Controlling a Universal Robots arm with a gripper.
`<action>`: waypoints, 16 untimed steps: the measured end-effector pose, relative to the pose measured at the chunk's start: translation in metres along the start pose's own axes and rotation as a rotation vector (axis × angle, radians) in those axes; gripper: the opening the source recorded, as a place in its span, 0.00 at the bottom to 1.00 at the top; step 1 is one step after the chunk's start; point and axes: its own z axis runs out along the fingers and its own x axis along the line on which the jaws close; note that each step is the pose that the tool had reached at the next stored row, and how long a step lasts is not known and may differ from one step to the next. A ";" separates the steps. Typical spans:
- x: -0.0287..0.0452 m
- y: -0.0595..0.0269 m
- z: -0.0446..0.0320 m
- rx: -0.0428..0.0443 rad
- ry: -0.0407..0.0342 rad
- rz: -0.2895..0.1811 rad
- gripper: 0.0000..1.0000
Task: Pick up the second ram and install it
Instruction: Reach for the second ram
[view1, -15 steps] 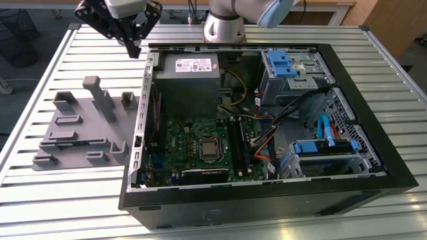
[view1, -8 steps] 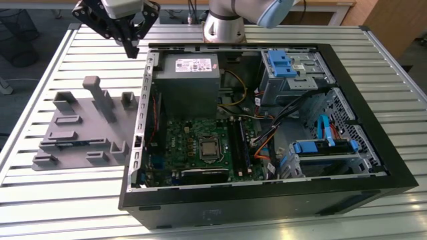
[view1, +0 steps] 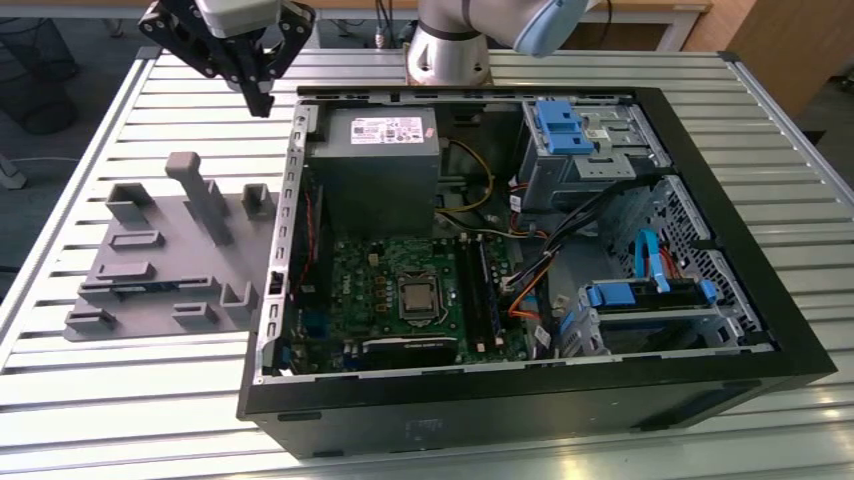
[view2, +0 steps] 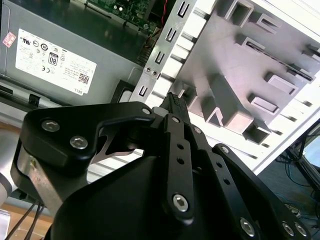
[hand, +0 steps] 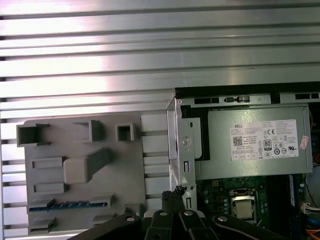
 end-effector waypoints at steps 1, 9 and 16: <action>0.0004 0.0000 0.0000 0.0000 0.0000 0.000 0.11; 0.0031 -0.0003 0.0001 0.0001 0.0001 0.000 0.11; 0.0055 -0.0004 0.0002 0.0000 0.0000 0.000 0.11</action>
